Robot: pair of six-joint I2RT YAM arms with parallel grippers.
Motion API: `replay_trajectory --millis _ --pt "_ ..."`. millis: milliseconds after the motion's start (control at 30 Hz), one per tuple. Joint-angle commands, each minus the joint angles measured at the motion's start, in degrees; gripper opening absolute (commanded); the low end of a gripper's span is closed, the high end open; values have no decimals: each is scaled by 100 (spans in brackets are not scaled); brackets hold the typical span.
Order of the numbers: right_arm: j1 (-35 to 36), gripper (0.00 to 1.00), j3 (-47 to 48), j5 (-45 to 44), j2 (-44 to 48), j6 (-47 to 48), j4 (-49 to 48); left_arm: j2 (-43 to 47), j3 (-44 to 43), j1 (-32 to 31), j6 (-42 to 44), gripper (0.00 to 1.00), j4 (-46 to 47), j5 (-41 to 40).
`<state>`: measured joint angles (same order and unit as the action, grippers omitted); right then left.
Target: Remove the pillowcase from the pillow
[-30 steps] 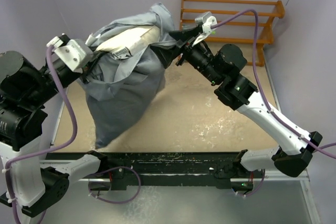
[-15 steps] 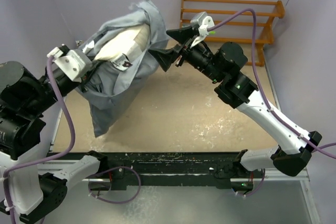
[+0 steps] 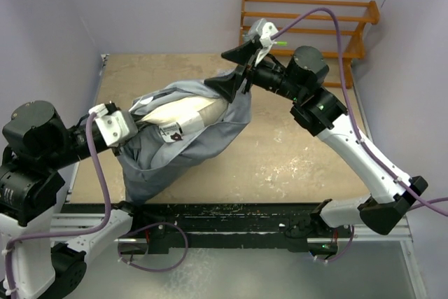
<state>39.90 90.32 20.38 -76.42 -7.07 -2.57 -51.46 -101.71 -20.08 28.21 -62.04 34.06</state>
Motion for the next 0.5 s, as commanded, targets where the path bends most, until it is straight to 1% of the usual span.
replay_trajectory --millis 0,167,267,333,367,433,467 --pt "-3 94 99 1525 -66 -103 210 109 105 -5 495 0 470 57" --pt "-59 92 217 1994 -108 -297 290 143 270 -5 598 0 462 74" --pt "-78 87 246 2400 -142 -403 274 177 312 -5 624 0 466 81" --pt "-91 76 301 2464 -215 -426 378 197 354 -6 661 0 452 87" --pt "-114 68 330 2381 -269 -440 442 211 371 -6 693 0 429 106" --pt "-239 43 352 2123 -357 -609 473 202 338 -6 742 0 361 130" --pt "-343 27 354 2059 -402 -732 451 194 309 -12 760 0 314 142"
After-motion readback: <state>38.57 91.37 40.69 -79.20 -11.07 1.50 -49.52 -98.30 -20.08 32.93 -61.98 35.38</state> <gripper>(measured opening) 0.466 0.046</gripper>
